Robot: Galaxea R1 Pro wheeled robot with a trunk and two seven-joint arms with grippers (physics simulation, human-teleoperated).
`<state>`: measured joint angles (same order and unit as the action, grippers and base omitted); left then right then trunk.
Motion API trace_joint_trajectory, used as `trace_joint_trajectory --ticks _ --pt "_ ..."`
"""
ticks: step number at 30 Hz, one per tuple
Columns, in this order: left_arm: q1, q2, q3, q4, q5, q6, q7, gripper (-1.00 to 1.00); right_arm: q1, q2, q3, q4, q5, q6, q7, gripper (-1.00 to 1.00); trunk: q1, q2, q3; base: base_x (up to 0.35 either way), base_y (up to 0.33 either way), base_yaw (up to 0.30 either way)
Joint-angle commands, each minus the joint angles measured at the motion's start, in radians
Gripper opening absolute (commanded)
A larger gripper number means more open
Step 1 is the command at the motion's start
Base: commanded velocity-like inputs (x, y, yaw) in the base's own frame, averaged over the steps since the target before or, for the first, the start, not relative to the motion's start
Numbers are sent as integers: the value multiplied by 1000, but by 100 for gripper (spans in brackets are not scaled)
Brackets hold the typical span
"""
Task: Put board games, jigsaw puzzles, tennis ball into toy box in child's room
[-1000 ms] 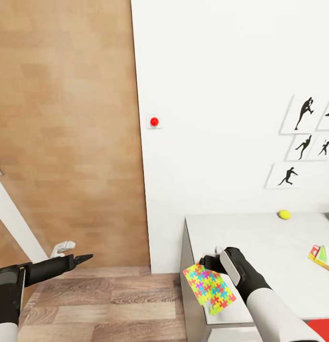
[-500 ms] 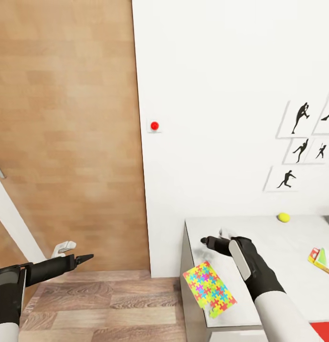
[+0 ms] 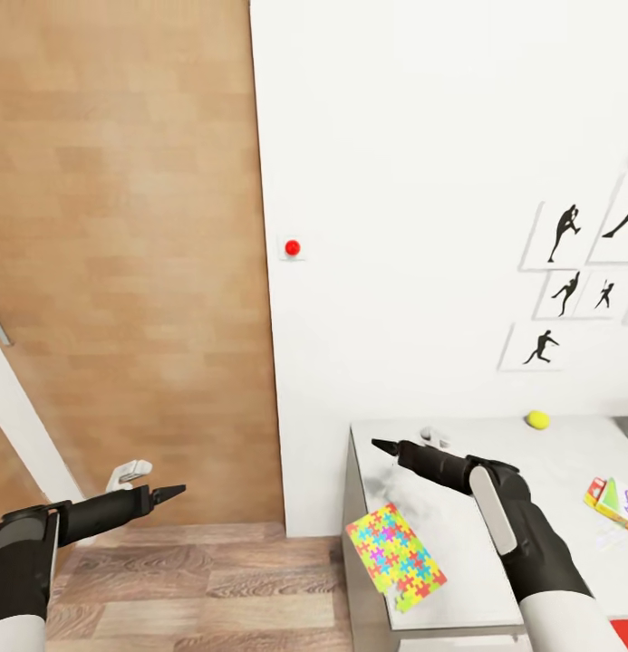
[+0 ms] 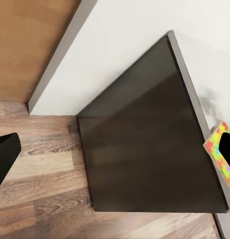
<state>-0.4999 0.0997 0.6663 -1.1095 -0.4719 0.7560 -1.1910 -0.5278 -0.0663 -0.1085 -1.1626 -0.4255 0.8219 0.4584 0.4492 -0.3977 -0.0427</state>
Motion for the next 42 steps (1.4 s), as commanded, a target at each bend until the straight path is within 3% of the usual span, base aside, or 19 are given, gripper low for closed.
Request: trace_joint_trajectory --ticks 1,9,14,21,37,42 --pt "-2 -1 2 -1 -10 8 -10 100 -1 -7 -3 0 1 6 38 100 1 -2 -1 0 -126 0" --pt "-2 -10 -6 7 -11 9 -10 100 0 -47 -15 29 2 6 312 100 1 -2 12 0 -178 0" --pt "-2 -17 -34 12 -11 12 -10 100 0 -51 -19 38 2 6 385 100 1 -2 20 0 -147 0" --pt "-3 -20 -59 14 -9 22 -14 100 0 -50 -20 41 2 4 409 100 1 -2 28 0 -100 0" --pt "-4 -29 -68 66 -10 22 -11 100 0 -39 -20 41 11 -9 408 100 1 -2 30 0 -130 0" --pt "-5 -38 -94 70 -10 24 -12 100 0 -40 -20 41 6 -5 408 100 1 -2 30 0 -171 0"
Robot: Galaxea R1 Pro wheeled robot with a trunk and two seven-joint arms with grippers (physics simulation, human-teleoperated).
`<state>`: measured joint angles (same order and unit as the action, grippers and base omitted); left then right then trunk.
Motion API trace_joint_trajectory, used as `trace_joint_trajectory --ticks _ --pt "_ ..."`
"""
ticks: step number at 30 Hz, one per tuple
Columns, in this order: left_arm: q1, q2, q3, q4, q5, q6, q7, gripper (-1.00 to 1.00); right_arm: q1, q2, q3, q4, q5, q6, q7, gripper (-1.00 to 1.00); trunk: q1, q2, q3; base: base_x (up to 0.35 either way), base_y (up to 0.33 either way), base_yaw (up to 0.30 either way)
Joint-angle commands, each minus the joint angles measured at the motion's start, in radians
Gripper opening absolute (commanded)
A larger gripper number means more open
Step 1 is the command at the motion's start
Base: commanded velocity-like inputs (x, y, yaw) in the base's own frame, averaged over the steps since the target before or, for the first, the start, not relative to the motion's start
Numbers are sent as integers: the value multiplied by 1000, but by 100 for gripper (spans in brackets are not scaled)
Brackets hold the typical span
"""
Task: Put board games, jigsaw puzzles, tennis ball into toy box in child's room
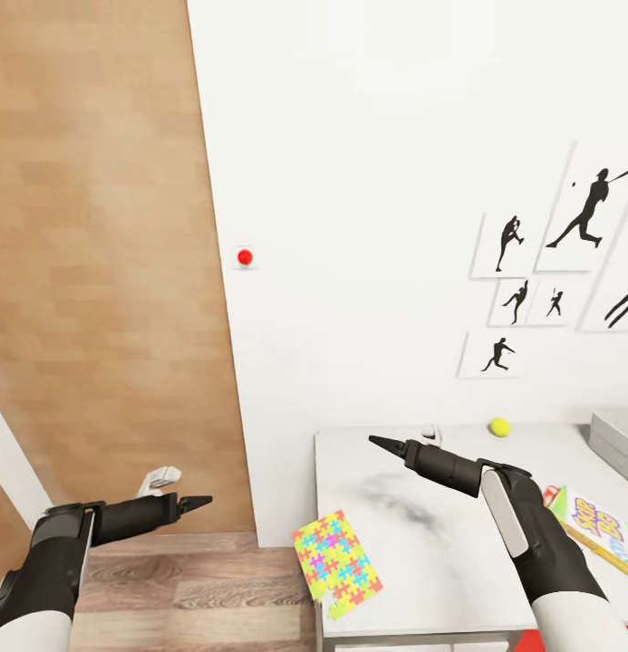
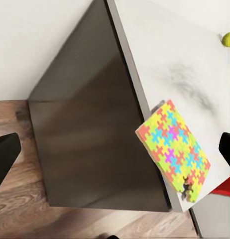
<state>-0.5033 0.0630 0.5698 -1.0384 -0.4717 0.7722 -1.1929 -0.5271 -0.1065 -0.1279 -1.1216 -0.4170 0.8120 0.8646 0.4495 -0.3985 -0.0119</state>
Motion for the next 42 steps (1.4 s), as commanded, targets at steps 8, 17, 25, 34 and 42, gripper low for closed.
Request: trace_joint_trajectory --ticks 8,17,25,34,42 --pt "-1 -2 -8 1 -8 30 -19 100 -1 2 -1 0 -4 8 1 100 1 -1 -1 0 -66 0" --pt "-1 3 -9 4 -8 75 -58 100 -1 -2 -2 2 -7 11 5 100 1 -1 -1 0 -7 0" --pt "-2 8 -3 8 -9 113 -98 100 -1 -5 -3 3 -23 13 36 100 1 -1 -1 0 0 0" --pt "-3 7 0 67 -7 157 -113 100 -1 -10 -2 -1 -46 13 165 100 4 -8 -4 0 0 0" --pt "-3 9 1 115 -8 180 -122 100 0 -12 -5 -5 -42 14 364 100 35 -64 -29 0 0 0"
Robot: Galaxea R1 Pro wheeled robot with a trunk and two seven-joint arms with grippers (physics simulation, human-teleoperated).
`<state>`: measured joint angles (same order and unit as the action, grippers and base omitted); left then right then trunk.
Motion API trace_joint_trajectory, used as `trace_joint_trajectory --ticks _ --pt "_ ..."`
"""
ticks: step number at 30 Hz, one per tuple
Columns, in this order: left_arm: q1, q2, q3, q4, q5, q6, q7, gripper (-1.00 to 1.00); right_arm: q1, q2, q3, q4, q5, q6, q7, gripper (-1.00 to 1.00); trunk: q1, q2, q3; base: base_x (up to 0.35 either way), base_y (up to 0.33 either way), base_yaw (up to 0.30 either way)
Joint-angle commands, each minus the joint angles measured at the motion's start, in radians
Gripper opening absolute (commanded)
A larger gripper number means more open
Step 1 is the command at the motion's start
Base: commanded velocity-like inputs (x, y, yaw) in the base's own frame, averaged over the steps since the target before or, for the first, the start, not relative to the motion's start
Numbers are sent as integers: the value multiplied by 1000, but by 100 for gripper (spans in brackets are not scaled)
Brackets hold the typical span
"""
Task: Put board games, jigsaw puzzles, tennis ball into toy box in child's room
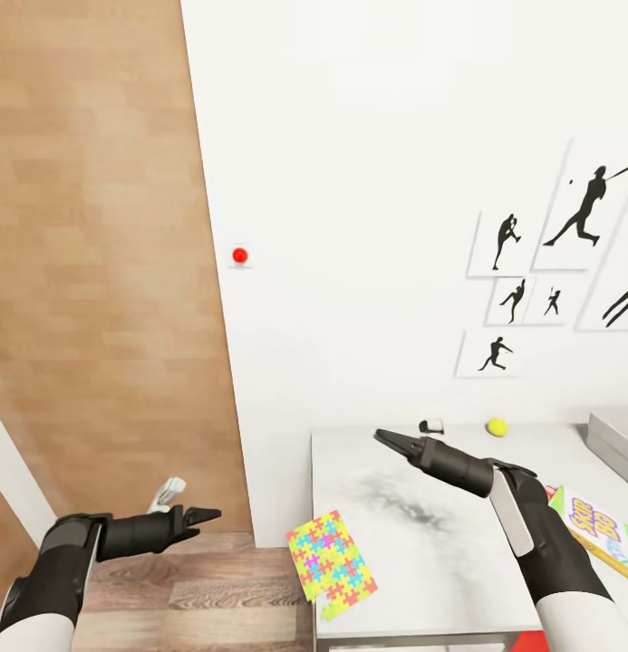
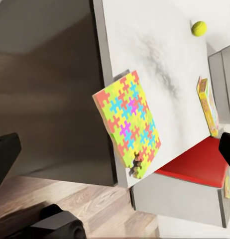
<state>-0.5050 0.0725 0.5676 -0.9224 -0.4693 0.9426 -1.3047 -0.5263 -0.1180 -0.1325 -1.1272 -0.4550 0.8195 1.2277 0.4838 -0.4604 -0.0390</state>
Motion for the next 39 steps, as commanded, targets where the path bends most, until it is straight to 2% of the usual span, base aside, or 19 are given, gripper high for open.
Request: trace_joint_trajectory --ticks 1,11,18,26,39 --pt "-2 -1 3 5 -10 10 -9 100 -1 0 -1 2 -5 6 9 100 5 -10 -5 0 0 0" --pt "-4 0 3 73 -10 2 -2 100 0 1 -4 7 -7 -4 43 100 43 -80 -37 0 0 0" --pt "-4 2 3 82 -9 -4 -1 100 0 1 -4 9 -4 -10 46 100 70 -129 -59 0 0 0" --pt "-4 0 7 84 -9 -52 -1 100 0 1 -11 10 -4 -11 49 100 100 -185 -84 0 0 0" --pt "-4 -2 8 85 -8 -60 -1 100 0 1 -15 10 -7 -13 54 100 150 -276 -125 0 0 0"
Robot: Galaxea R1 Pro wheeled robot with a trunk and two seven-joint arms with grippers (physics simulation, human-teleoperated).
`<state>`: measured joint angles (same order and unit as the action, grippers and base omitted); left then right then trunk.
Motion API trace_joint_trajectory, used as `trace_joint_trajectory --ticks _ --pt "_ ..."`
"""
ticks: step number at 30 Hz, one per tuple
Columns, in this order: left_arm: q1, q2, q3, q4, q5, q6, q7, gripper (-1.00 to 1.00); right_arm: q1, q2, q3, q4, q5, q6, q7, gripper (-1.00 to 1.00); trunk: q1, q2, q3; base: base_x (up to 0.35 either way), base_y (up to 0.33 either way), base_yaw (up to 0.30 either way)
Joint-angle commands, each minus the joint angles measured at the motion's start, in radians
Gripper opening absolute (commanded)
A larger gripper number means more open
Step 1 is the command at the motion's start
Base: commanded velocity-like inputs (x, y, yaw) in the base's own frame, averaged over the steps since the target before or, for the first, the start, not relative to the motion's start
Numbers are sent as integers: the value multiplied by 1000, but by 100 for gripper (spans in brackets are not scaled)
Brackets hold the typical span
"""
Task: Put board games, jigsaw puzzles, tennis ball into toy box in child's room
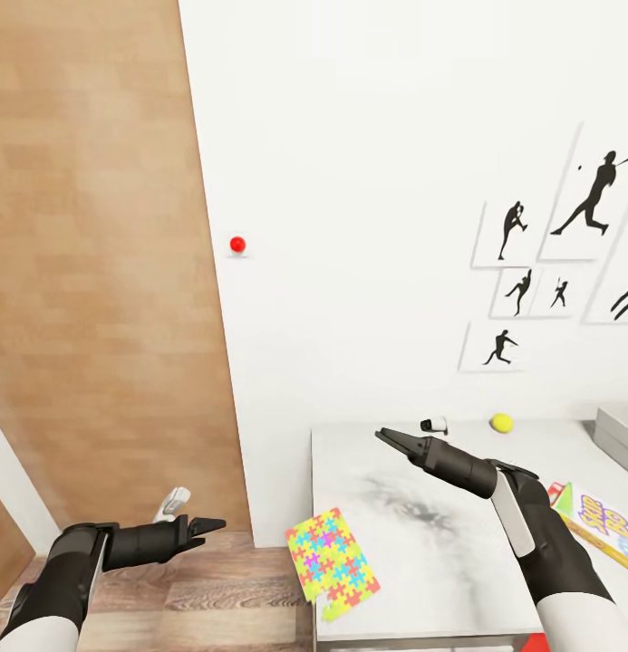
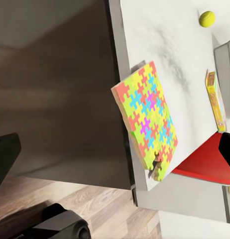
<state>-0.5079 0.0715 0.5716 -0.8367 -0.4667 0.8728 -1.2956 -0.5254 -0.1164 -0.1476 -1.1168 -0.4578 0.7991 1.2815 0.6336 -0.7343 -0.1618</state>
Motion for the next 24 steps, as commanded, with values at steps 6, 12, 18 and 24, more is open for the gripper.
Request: trace_joint_trajectory --ticks 6,12,18,24 --pt "-1 -3 4 -1 -10 8 -10 100 -1 0 0 0 -5 6 2 100 23 -44 -21 0 0 0" --pt "-1 -3 4 -1 -10 8 -10 100 -1 0 0 0 -4 6 2 100 46 -86 -39 0 0 0" --pt "-1 -3 5 12 -12 -9 -8 100 -1 0 -1 0 -4 6 2 100 69 -128 -58 0 0 0" --pt "-1 0 5 59 -11 -27 -6 100 -1 0 -1 0 -4 6 4 100 92 -170 -77 0 0 0"
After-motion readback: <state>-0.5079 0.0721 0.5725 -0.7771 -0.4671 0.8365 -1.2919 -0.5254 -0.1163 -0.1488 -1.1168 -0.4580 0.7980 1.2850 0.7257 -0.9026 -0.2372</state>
